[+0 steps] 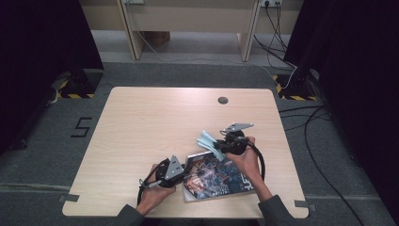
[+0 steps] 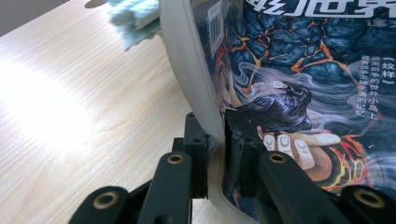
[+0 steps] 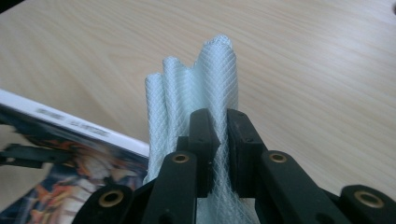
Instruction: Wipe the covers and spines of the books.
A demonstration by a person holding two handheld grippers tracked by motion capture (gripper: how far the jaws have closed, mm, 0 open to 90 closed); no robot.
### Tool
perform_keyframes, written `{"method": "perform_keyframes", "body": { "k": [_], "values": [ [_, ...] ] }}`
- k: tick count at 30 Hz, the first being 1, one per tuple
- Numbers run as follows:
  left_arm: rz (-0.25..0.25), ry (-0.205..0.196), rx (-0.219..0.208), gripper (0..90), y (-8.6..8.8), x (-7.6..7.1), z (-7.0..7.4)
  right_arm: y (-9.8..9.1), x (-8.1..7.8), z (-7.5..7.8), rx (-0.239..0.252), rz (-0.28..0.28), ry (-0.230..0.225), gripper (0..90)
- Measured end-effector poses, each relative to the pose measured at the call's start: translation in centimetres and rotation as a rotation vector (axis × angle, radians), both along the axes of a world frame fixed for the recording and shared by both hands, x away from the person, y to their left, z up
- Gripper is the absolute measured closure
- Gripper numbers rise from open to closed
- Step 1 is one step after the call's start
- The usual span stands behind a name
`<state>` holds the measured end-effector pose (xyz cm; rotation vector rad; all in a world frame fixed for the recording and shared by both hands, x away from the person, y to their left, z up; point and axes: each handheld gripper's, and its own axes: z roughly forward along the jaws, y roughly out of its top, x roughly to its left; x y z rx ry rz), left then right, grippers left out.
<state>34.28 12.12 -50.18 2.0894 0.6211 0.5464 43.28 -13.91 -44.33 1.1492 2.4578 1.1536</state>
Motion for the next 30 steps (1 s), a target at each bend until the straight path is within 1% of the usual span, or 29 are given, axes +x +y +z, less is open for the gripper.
{"method": "perform_keyframes", "body": {
  "k": [2,4,6,7,9,11,13,15,19,21,26,28,30],
  "values": [
    [-0.001,0.0,-0.001,79.2,0.0,0.0,0.0,-1.1,0.6,-0.4,-0.012,-0.032,0.003,81.6],
    [-0.002,-0.001,-0.001,79.1,0.0,0.0,0.0,-2.2,1.2,-0.9,-0.009,-0.072,0.03,81.6],
    [-0.003,-0.002,-0.001,79.2,0.0,0.0,0.1,-3.3,1.7,-1.3,-0.003,-0.1,0.04,81.6],
    [-0.002,-0.002,-0.002,79.2,0.0,0.0,0.1,-3.7,1.9,-1.4,-0.003,-0.106,0.041,81.6],
    [-0.003,-0.002,-0.002,79.2,0.0,0.0,0.1,-4.6,2.3,-1.7,-0.01,-0.14,0.05,81.6],
    [-0.003,-0.003,-0.002,79.1,0.0,0.0,0.1,-5.3,2.6,-2.0,-0.006,-0.159,0.06,81.5],
    [-0.002,-0.004,-0.003,79.1,0.0,0.0,0.1,-5.9,2.9,-2.3,-0.014,-0.183,0.063,81.6],
    [-0.003,-0.005,-0.005,79.1,0.0,0.0,0.1,-6.4,3.1,-2.4,-0.011,-0.198,0.068,81.6],
    [-0.003,-0.005,-0.006,79.1,0.0,0.0,0.1,-7.5,3.6,-2.8,-0.026,-0.238,0.072,81.6],
    [-0.002,-0.003,-0.01,79.1,0.0,0.0,0.1,-7.9,3.8,-2.9,-0.018,-0.25,0.078,81.6],
    [0.001,-0.001,-0.018,78.9,0.1,0.0,0.2,-8.9,3.8,-2.6,-0.023,-0.275,0.074,81.6],
    [0.0,-0.001,-0.018,78.9,0.1,0.0,0.2,-9.7,3.9,-2.6,-0.038,-0.29,0.068,81.6],
    [0.0,0.0,-0.02,78.9,0.1,0.0,0.2,-10.7,3.8,-2.6,-0.032,-0.316,0.074,81.6]
  ]
}}
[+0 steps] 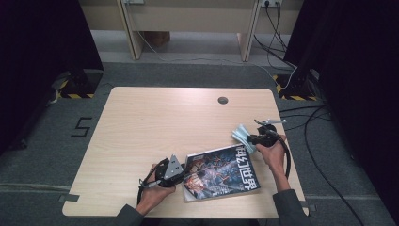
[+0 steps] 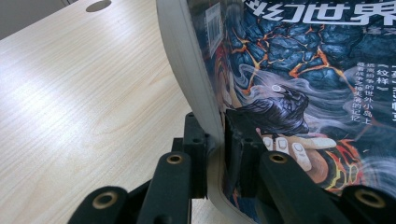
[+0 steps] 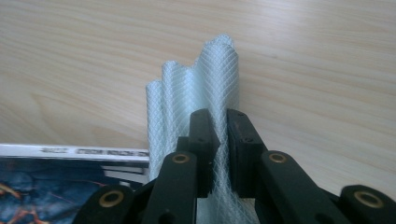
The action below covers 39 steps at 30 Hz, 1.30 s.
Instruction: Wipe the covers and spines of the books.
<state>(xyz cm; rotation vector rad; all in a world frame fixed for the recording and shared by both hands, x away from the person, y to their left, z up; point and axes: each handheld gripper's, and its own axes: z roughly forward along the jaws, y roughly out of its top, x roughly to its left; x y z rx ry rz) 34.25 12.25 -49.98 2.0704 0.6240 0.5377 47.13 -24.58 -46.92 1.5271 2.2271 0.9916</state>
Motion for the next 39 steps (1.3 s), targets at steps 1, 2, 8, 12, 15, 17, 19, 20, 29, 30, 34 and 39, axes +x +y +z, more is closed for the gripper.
{"method": "perform_keyframes", "body": {
  "k": [1,2,8,12,15,17,19,20,29,30,34,39],
  "values": [
    [0.0,0.001,0.0,78.9,0.0,0.0,0.0,-0.4,0.0,0.0,-0.002,-0.014,0.0,81.6],
    [0.0,0.0,0.0,78.9,0.0,0.0,0.0,-0.8,-0.1,0.1,-0.005,-0.022,-0.004,81.6],
    [-0.002,-0.003,0.001,78.9,0.1,0.0,0.2,-3.5,-0.6,0.7,-0.022,-0.082,-0.027,81.6],
    [0.006,-0.005,0.002,78.9,0.3,0.1,0.3,-5.2,-0.8,0.2,-0.058,-0.122,-0.013,81.4],
    [0.012,-0.005,-0.001,78.9,0.4,0.2,0.3,-5.9,-0.7,-0.5,-0.073,-0.145,0.008,81.0],
    [0.012,-0.006,0.0,78.9,0.4,0.2,0.3,-6.1,-0.6,-0.9,-0.078,-0.143,0.021,80.6],
    [0.013,-0.005,-0.001,78.8,0.4,0.2,0.3,-6.1,-0.6,-1.2,-0.086,-0.148,0.037,80.1],
    [0.012,-0.006,-0.001,78.9,0.4,0.2,0.3,-6.1,-0.6,-1.3,-0.096,-0.145,0.041,79.9],
    [0.012,-0.006,-0.001,78.8,0.4,0.2,0.3,-6.3,-0.5,-1.8,-0.111,-0.144,0.061,73.8],
    [0.012,-0.006,-0.001,78.8,0.4,0.2,0.3,-6.3,-0.5,-1.8,-0.116,-0.148,0.062,70.4],
    [0.012,-0.006,-0.001,78.8,0.4,0.2,0.3,-6.4,-0.6,-1.0,-0.105,-0.158,0.027,55.6],
    [0.011,-0.004,-0.001,78.8,0.5,0.2,0.3,-5.4,-1.1,1.0,-0.054,-0.097,-0.063,49.8]
  ]
}}
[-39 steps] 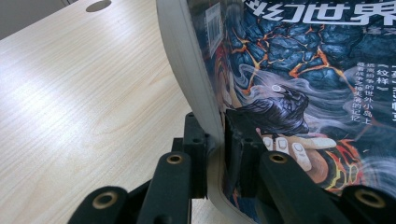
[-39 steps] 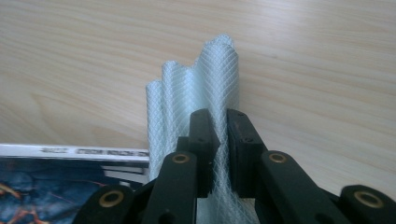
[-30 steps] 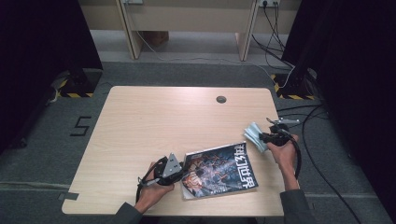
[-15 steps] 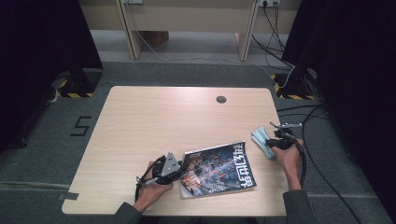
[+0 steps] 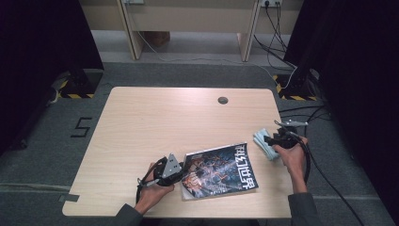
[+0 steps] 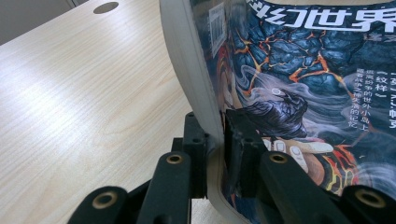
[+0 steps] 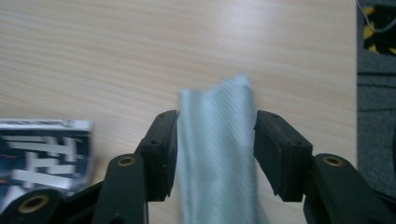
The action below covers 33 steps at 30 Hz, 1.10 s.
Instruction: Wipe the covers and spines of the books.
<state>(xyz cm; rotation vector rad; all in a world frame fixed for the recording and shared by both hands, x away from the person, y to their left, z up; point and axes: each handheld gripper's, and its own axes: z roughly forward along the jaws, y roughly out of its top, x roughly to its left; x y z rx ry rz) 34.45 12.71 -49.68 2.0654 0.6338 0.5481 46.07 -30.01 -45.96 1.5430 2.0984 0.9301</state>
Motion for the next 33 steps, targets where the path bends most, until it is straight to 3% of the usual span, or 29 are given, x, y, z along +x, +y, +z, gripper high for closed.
{"method": "perform_keyframes", "body": {
  "k": [6,13,16,24,33],
  "values": [
    [0.0,-0.001,-0.001,78.8,0.0,0.0,0.0,2.9,-0.6,1.7,0.04,0.133,-0.042,45.2],
    [-0.002,-0.002,-0.002,78.8,0.0,0.0,0.0,5.8,-0.9,2.1,0.07,0.268,-0.055,40.7],
    [-0.004,-0.003,-0.002,78.8,0.0,0.0,0.0,7.4,-1.2,2.2,0.102,0.348,-0.058,34.7],
    [-0.013,-0.009,-0.002,79.1,0.0,0.0,0.1,12.4,-2.2,2.2,0.083,0.585,-0.084,26.2],
    [-0.044,-0.039,0.004,80.2,-0.1,-0.1,0.6,15.7,-2.8,1.6,0.024,0.741,-0.081,25.5]
  ]
}}
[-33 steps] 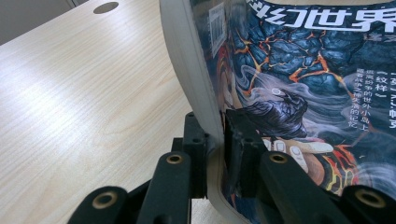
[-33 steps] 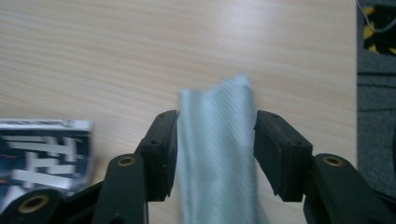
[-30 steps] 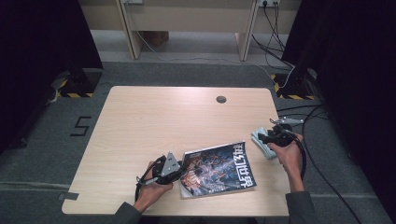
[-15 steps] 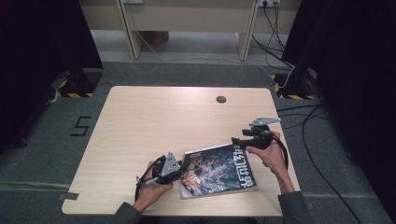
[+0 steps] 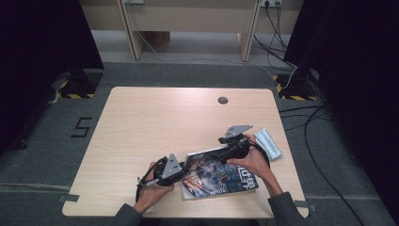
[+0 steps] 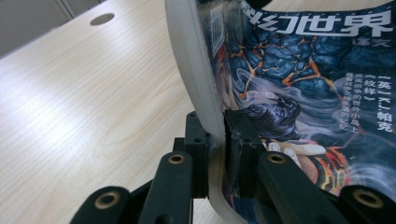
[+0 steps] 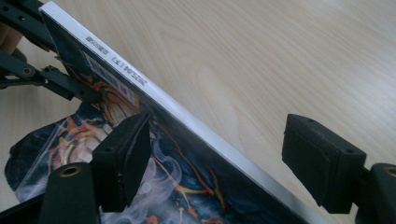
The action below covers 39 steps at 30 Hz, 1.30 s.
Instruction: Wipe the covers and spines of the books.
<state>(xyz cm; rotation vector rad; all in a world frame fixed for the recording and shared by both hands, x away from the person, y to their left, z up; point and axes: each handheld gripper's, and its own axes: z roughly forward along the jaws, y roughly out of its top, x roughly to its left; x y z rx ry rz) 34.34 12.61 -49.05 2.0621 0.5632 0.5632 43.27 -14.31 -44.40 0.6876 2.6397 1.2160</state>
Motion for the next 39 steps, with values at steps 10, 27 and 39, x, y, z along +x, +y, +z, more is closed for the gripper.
{"method": "perform_keyframes", "body": {
  "k": [10,27,39],
  "values": [
    [-0.034,-0.032,0.013,81.3,-0.3,-0.2,0.5,1.5,-0.5,-0.1,-0.062,0.133,-0.035,44.4],
    [0.003,0.018,-0.02,72.7,0.0,1.4,0.0,0.7,-1.3,0.2,-0.135,0.262,-0.046,76.4],
    [0.073,0.089,-0.066,55.8,1.0,2.3,-0.7,1.1,-1.8,0.3,-0.136,0.249,-0.028,83.4]
  ]
}}
